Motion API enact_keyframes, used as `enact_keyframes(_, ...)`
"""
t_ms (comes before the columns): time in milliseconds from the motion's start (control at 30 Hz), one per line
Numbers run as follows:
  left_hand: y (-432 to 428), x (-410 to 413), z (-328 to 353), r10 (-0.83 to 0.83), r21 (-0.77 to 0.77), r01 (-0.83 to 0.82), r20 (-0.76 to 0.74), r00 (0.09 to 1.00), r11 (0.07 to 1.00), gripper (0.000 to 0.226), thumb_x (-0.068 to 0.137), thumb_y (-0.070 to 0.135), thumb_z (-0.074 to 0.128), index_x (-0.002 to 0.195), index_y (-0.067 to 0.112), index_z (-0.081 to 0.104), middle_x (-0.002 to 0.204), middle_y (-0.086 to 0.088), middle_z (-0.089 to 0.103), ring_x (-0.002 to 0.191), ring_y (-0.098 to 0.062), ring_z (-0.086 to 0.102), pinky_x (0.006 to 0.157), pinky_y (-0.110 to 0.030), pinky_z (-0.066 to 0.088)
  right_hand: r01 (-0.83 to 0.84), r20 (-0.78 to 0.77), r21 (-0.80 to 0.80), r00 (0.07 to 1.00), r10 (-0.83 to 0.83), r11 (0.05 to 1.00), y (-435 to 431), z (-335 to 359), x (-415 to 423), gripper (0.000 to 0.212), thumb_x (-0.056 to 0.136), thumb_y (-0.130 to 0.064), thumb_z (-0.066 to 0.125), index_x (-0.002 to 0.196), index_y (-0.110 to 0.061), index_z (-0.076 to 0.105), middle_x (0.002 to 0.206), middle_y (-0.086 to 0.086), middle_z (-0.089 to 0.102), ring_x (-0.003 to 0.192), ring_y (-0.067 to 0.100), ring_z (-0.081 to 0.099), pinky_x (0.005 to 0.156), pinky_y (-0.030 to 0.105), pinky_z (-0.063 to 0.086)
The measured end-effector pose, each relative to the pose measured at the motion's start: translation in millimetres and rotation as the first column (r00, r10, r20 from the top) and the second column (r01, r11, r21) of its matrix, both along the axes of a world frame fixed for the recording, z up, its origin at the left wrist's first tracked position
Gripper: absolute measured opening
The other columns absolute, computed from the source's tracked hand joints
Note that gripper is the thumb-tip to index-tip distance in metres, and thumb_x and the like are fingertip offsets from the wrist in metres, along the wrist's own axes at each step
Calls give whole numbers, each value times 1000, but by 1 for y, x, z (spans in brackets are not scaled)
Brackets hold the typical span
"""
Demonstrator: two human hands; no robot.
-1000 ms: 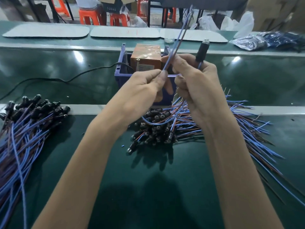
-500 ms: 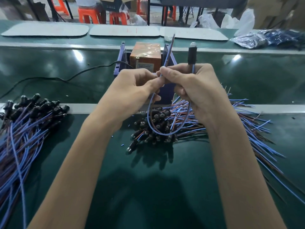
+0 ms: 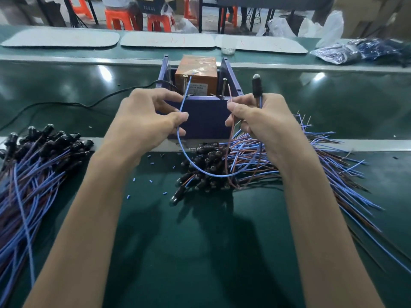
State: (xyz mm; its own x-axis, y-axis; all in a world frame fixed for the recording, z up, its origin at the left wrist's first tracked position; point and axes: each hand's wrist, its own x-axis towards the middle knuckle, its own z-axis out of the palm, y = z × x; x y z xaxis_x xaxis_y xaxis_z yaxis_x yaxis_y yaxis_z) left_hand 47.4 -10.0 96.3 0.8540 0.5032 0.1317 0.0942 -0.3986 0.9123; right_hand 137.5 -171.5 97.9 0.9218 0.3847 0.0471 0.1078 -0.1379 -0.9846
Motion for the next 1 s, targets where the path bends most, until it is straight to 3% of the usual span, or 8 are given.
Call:
enact_keyframes(100,6,-2,0,37,39,-39,31,999,999,21,84,12,71,87,32,69,66,14,71,59,-9,70,81,-33,58,37,-1,-6,999,-37,999,1,-4,4,12,92,-8,60,83,-16,59,51,-5,63,34,-2,46,38,8,30)
enact_keyframes(200,13,-2,-1,100,57,-104,62,993,993,19,83,14,70,94,29,72,70,11,73,60,-6,70,84,-33,57,64,0,5,998,-64,998,1,-8,7,11,92,-9,59,86,-19,60,53,-6,63,36,-3,48,38,7,30)
enact_keyframes(300,17,-1,-5,170,81,-176,71,983,981,19,83,14,68,98,23,74,70,12,73,61,-3,70,79,-25,55,107,-5,11,994,-107,994,2,-14,10,15,92,-9,56,84,-21,63,50,-8,60,36,-4,47,38,6,29)
enact_keyframes(433,9,3,-9,180,101,-185,50,982,978,20,85,10,64,85,28,72,73,12,72,58,-1,69,74,-20,54,143,-47,-23,988,-144,989,3,-16,15,24,89,-6,49,79,-22,66,47,-13,57,41,-2,44,38,7,28)
enact_keyframes(567,5,6,-12,161,112,-164,35,986,980,23,85,10,63,76,31,69,61,18,68,56,1,68,65,-7,50,121,-60,-38,991,-123,992,4,-18,17,25,87,-3,48,72,-17,63,68,-16,57,48,-1,42,37,8,27)
enact_keyframes(667,5,5,-12,161,98,-163,25,987,982,24,85,9,63,77,30,68,68,12,70,57,-2,69,64,-8,51,108,-44,-2,993,-108,994,3,-20,17,27,92,-3,49,79,-21,65,65,-14,56,41,-4,42,39,8,30)
enact_keyframes(800,4,3,-12,155,83,-157,26,988,984,27,84,7,63,74,31,68,73,5,71,56,-3,69,58,-7,50,114,-12,-10,993,-114,993,3,-24,18,28,94,-6,50,109,-23,68,56,-12,54,44,-4,43,45,11,32)
enact_keyframes(1000,3,2,-11,125,84,-126,10,992,988,30,85,7,63,72,34,66,74,8,69,55,-4,69,57,-5,46,91,-33,25,995,-90,996,5,-25,17,25,97,-6,48,101,-22,67,63,-5,55,40,-5,44,45,11,33)
